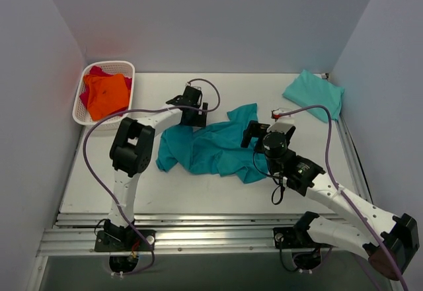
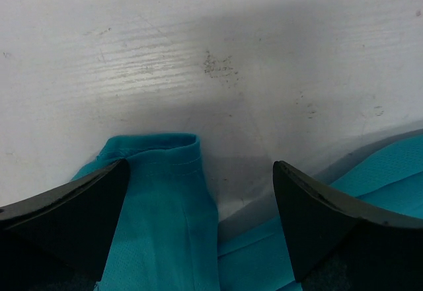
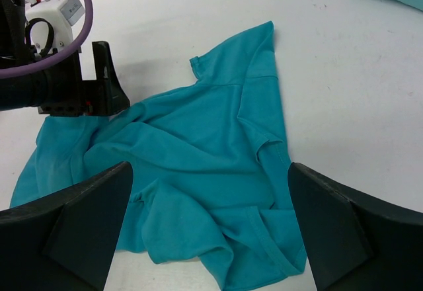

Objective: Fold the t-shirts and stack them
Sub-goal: Flatten out the tshirt

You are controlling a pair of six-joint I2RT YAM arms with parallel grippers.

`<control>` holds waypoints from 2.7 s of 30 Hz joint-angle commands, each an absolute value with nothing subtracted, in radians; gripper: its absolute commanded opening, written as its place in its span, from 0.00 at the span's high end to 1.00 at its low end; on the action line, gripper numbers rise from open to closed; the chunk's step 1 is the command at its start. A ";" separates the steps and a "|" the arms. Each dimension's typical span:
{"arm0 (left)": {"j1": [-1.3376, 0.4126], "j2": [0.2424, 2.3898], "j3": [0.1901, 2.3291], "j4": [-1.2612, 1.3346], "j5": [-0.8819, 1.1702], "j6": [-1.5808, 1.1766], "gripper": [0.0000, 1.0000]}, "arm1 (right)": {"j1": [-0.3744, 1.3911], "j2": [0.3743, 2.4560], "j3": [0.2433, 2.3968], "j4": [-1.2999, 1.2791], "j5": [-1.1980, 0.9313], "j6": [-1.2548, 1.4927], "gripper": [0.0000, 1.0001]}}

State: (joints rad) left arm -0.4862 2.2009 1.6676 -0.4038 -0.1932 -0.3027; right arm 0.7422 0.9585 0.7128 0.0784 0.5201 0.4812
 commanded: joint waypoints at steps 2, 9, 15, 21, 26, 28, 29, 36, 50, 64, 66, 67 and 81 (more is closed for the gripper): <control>-0.494 2.188 1.698 -0.445 -0.255 -0.307 0.00 | 0.749 0.963 0.707 0.100 0.561 0.492 0.00; -0.496 2.174 1.654 -0.448 -0.293 -0.319 0.31 | 0.749 0.976 0.704 0.106 0.558 0.494 0.00; -0.494 2.198 1.678 -0.453 -0.322 -0.334 0.98 | 0.747 0.982 0.703 0.104 0.563 0.495 0.00; -0.483 2.002 1.610 -0.376 -0.403 -0.341 0.98 | 0.747 1.002 0.712 0.101 0.572 0.489 0.00; -0.442 1.739 1.552 -0.339 -0.434 -0.333 0.98 | 0.752 1.025 0.709 0.135 0.485 0.459 0.00; -0.433 1.682 1.537 -0.327 -0.448 -0.316 0.98 | 0.758 1.043 0.713 0.143 0.463 0.459 0.00; -0.430 1.637 1.532 -0.322 -0.448 -0.310 0.98 | 0.761 1.051 0.715 0.144 0.450 0.459 0.00; -0.410 1.542 1.439 -0.269 -0.459 -0.311 0.98 | 0.802 1.210 0.732 0.153 0.330 0.505 0.00; -0.391 1.583 1.413 -0.250 -0.388 -0.331 0.98 | 0.930 1.393 0.816 0.173 0.357 0.539 0.00; -0.390 1.595 1.379 -0.222 -0.345 -0.337 0.98 | 0.976 1.687 1.009 0.199 0.310 0.531 0.00; -0.388 1.595 1.368 -0.213 -0.344 -0.336 0.98 | 0.988 1.725 1.043 0.195 0.311 0.534 0.00; -0.387 1.594 1.365 -0.213 -0.341 -0.337 0.98 | 0.994 1.738 1.055 0.190 0.311 0.540 0.00; -0.365 1.594 1.336 -0.184 -0.307 -0.339 0.98 | 1.034 1.847 1.089 0.150 0.376 0.613 0.00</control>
State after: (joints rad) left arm -0.3717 1.5993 1.3327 -0.2398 -0.3279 -0.3328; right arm 1.0355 1.8061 1.0683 0.1867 0.3202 0.5743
